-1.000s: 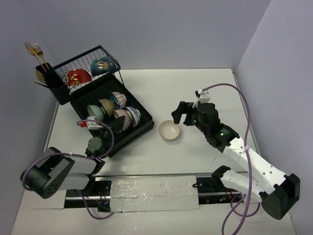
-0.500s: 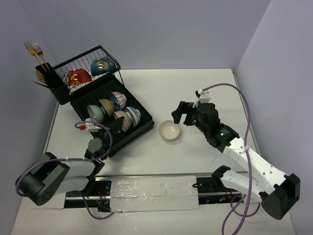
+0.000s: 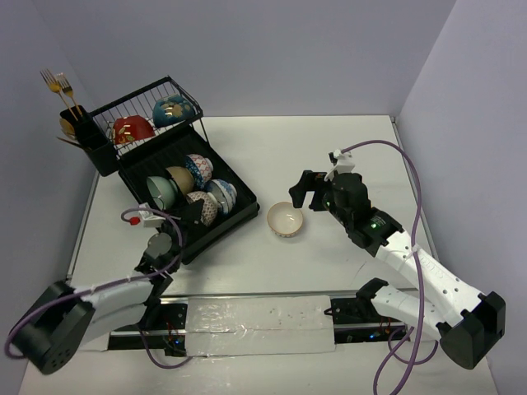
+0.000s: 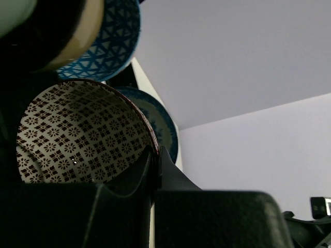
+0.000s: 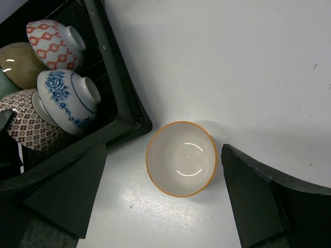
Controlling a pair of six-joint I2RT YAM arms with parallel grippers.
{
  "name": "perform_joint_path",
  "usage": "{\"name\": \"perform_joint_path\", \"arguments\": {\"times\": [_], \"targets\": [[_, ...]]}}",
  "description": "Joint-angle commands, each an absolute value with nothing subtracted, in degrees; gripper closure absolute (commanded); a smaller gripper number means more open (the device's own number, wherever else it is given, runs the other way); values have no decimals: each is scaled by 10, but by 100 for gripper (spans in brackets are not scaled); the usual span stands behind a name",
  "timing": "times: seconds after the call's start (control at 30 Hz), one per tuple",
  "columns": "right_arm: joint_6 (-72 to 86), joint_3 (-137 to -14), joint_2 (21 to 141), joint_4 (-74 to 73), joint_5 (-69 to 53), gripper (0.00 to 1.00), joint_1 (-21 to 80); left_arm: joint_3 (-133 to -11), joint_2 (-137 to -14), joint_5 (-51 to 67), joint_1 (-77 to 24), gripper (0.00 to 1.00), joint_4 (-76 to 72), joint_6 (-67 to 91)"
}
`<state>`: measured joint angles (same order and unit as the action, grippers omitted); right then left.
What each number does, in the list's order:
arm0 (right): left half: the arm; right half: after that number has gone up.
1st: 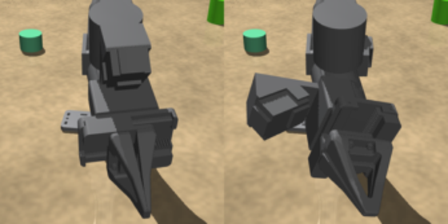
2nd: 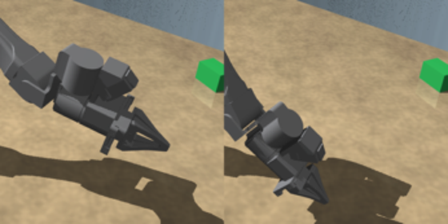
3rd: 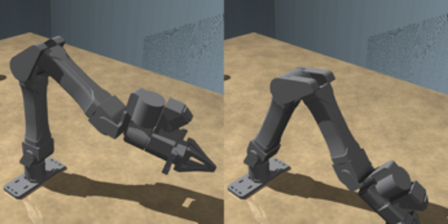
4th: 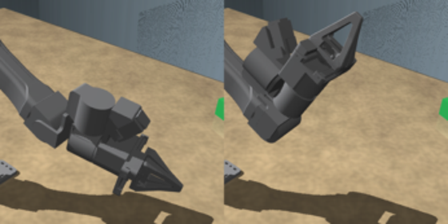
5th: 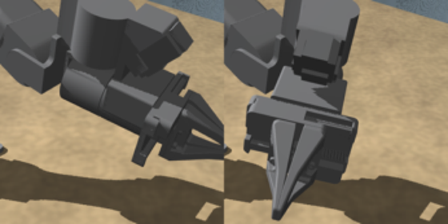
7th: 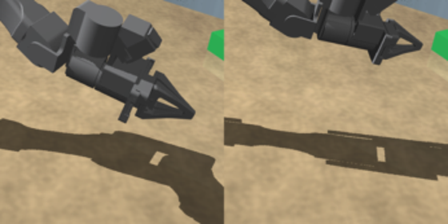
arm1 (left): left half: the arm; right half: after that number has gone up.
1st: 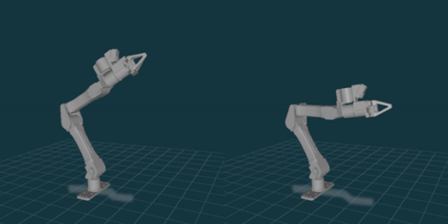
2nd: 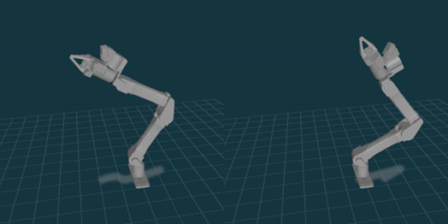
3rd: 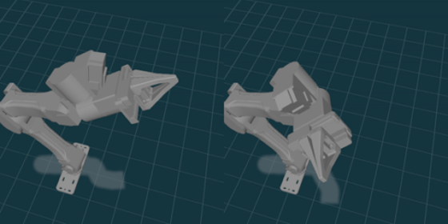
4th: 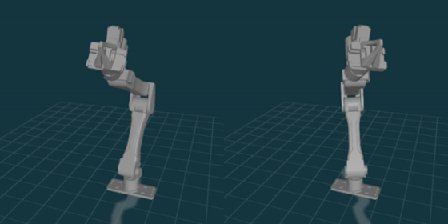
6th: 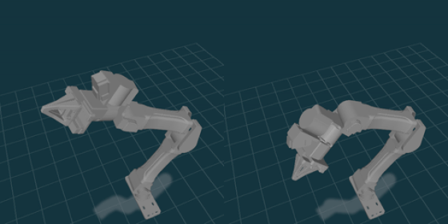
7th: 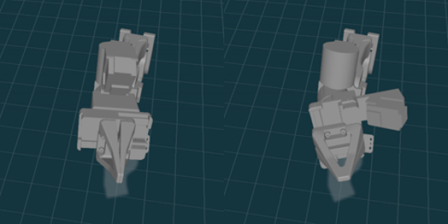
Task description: Load the bowls into the dish rack
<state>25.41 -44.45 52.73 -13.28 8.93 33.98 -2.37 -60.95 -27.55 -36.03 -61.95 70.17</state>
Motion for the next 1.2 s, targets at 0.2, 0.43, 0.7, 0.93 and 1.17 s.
{"name": "perform_joint_path", "arguments": {"times": [0.2, 0.43, 0.7, 0.93, 1.17], "targets": [[249, -447, 528, -108, 85, 1, 338, 21, -489, -318, -367, 76, -374, 745], [244, -450, 520, -116, 97, 1, 338, -46, -490, -317, -367, 29, -292, 708], [241, -450, 519, -116, 98, 1, 338, -134, -422, -334, -368, 5, -109, 648], [240, -451, 517, -113, 98, 1, 338, -239, -397, -335, -378, 1, -2, 545], [237, -442, 497, -117, 125, 0, 338, -410, -494, -266, -455, 1, 35, 203]]}}
